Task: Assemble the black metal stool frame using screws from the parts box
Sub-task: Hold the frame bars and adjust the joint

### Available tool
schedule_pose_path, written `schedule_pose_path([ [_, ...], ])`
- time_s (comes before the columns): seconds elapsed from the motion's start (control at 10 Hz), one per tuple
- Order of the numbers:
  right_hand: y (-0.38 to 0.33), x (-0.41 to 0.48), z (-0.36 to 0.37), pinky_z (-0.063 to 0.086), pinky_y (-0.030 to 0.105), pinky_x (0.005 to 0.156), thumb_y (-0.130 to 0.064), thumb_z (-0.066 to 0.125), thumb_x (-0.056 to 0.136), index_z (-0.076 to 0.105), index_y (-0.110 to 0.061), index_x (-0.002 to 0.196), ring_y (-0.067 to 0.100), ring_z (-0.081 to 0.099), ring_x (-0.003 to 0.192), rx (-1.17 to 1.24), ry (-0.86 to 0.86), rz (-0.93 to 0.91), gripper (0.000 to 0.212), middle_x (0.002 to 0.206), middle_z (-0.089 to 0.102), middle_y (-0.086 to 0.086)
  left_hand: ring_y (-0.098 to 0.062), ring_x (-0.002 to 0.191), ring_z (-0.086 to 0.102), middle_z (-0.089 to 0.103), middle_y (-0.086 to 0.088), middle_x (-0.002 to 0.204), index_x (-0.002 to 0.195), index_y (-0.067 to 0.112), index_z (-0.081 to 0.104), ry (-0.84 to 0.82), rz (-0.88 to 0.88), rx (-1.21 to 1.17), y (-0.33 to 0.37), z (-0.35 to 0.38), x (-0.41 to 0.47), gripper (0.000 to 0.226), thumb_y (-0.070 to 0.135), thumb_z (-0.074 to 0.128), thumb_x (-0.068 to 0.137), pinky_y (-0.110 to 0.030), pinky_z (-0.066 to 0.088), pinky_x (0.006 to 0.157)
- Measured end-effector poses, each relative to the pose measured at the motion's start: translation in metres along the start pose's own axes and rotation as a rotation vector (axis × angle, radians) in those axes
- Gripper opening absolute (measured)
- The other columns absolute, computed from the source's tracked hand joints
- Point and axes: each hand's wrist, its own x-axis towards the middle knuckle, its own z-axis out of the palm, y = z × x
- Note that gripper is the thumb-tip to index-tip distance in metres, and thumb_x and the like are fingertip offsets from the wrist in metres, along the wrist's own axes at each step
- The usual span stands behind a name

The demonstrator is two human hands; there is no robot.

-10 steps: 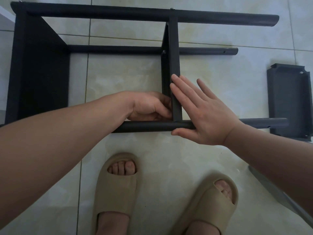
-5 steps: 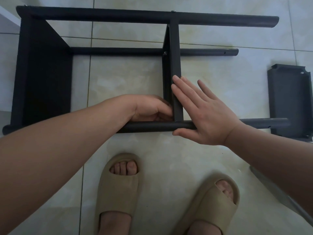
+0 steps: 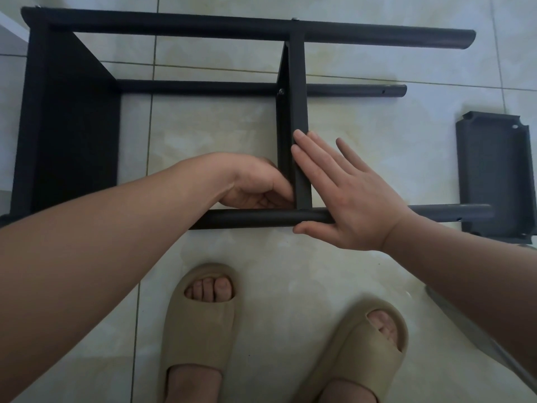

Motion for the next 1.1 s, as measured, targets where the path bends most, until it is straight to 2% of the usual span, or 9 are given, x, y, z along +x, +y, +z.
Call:
schedule_pose_path([
  [0.2,0.001,0.0,0.001,0.017,0.056,0.124,-0.076,0.035,0.092,0.015,-0.003,0.16,0.026,0.005,0.157,-0.004,0.006,-0.002,0.102,0.17,0.006,0.01,-0.021,0.075,0.074,0.074,-0.012,0.081,0.084,0.005,0.072,0.005,0.022,-0.011,0.003,-0.001,0.0,0.019,-0.006,0.057,0.09,-0.026,0.058,0.064],
  [0.4,0.0,0.0,0.002,0.017,0.055,0.124,-0.076,0.036,0.092,0.016,-0.003,0.16,0.026,0.005,0.157,-0.001,0.009,-0.001,0.102,0.169,0.006,0.01,-0.02,0.073,0.074,0.073,-0.011,0.079,0.085,0.004,0.07,0.012,0.031,0.011,0.006,-0.001,0.0,0.021,-0.009,0.054,0.089,-0.025,0.058,0.063],
  [0.6,0.001,0.0,0.001,0.017,0.055,0.124,-0.076,0.036,0.092,0.015,-0.003,0.16,0.026,0.005,0.157,-0.003,0.013,-0.003,0.102,0.169,0.006,0.011,-0.02,0.071,0.073,0.072,-0.011,0.076,0.085,0.005,0.068,-0.013,0.064,-0.071,-0.001,-0.001,-0.002,0.024,-0.011,0.051,0.091,-0.025,0.058,0.063],
  [0.7,0.001,0.0,0.001,0.017,0.056,0.124,-0.075,0.036,0.092,0.016,-0.002,0.16,0.026,0.006,0.157,0.0,0.016,-0.004,0.102,0.169,0.007,0.011,-0.018,0.067,0.071,0.071,-0.009,0.073,0.075,0.01,0.073,-0.023,0.07,-0.107,-0.008,0.001,-0.001,0.033,-0.008,0.051,0.091,-0.026,0.057,0.063],
  [0.8,0.0,0.0,0.001,0.017,0.055,0.124,-0.076,0.036,0.092,0.015,-0.003,0.16,0.026,0.005,0.157,-0.001,0.012,-0.001,0.102,0.169,0.006,0.011,-0.018,0.072,0.071,0.073,-0.008,0.078,0.07,0.014,0.078,-0.042,0.089,-0.094,-0.012,0.004,0.0,0.037,0.001,0.052,0.093,-0.03,0.055,0.071],
  [1.1,0.0,0.0,0.001,0.017,0.055,0.124,-0.076,0.036,0.092,0.016,-0.002,0.16,0.026,0.007,0.157,-0.002,0.016,0.0,0.102,0.169,0.008,0.011,-0.022,0.071,0.071,0.071,-0.011,0.076,0.071,0.012,0.076,0.033,0.142,-0.06,-0.013,0.003,0.004,0.033,-0.008,0.056,0.088,-0.028,0.056,0.065],
])
